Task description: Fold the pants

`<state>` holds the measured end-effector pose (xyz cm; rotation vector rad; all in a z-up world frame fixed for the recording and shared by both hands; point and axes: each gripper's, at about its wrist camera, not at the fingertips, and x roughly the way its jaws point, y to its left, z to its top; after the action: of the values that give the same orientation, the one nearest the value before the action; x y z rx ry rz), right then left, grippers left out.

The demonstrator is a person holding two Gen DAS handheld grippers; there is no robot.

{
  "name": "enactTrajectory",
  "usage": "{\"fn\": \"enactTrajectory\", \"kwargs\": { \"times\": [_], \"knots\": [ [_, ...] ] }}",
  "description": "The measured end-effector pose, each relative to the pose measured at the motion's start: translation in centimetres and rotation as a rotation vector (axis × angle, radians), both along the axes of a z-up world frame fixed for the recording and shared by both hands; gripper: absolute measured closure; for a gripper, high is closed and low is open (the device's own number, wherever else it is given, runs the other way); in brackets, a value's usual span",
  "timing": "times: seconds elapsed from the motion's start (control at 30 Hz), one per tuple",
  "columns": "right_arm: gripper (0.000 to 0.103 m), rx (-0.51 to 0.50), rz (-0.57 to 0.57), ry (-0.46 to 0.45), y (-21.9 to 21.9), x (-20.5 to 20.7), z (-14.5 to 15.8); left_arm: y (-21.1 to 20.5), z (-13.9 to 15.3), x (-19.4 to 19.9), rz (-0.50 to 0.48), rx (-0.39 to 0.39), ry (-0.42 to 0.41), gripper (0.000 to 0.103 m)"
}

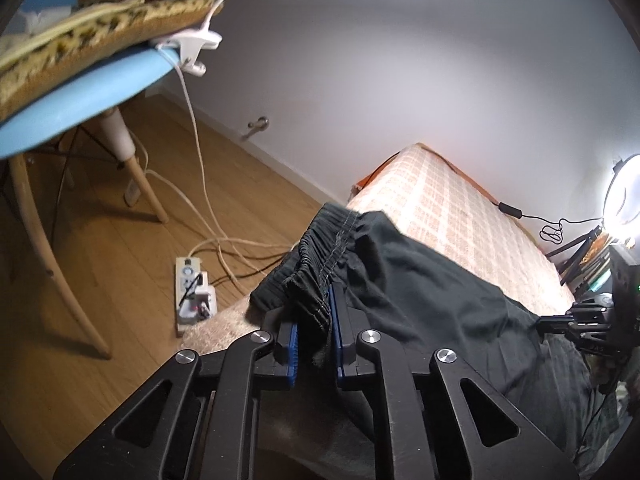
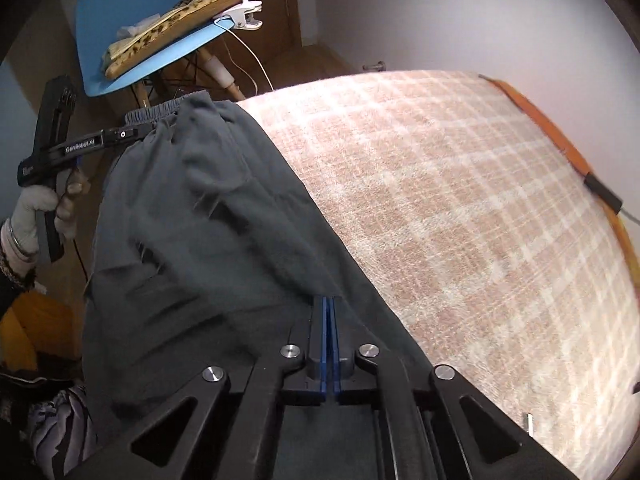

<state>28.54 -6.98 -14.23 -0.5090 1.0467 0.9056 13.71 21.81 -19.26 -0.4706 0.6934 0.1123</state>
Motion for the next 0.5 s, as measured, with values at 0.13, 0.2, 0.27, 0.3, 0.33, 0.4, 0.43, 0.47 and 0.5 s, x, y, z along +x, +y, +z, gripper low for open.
{"fn": "enactTrajectory", "kwargs": {
  "times": [0.13,0.2,0.27,0.3,0.33,0.4,0.43,0.47,0.5],
  "knots": [
    [0.103,-0.009,-0.042,-0.085,-0.6,0.4,1.9,-0.4,1.1,0.3,-0.008,0.031,-0.033,0.093],
    [0.103,-0.017,-0.072,-0.118,-1.2,1.0,2.6,-0.4,1.4,0.6,-0.005,0.039,-0.049,0.093],
    [0.103,0.003,-0.099,-0.112,-1.4,1.8,2.9,-0.4,1.0,1.2,-0.004,0.061,-0.034,0.093],
    [0.103,-0.009,-0.108,-0.124,-1.3,2.1,2.7,-0.3,0.7,1.4,-0.006,0.062,-0.024,0.093],
    [0.103,-0.018,-0.108,-0.124,-1.3,2.2,2.6,-0.2,0.1,1.8,-0.009,0.056,-0.003,0.093],
    [0.103,-0.01,-0.098,-0.073,-1.3,2.4,1.9,0.1,-0.9,2.0,0.0,0.043,0.031,0.093],
    [0.103,-0.006,-0.096,-0.04,-1.4,2.4,1.7,0.3,-1.2,1.8,0.007,0.037,0.039,0.093],
    [0.1,-0.007,-0.098,-0.029,-1.6,2.2,1.6,0.5,-1.2,1.6,0.018,0.032,0.043,0.092],
    [0.088,-0.005,-0.1,-0.031,-1.9,2.0,1.6,0.7,-1.2,1.3,0.029,0.035,0.044,0.088]
  ]
}}
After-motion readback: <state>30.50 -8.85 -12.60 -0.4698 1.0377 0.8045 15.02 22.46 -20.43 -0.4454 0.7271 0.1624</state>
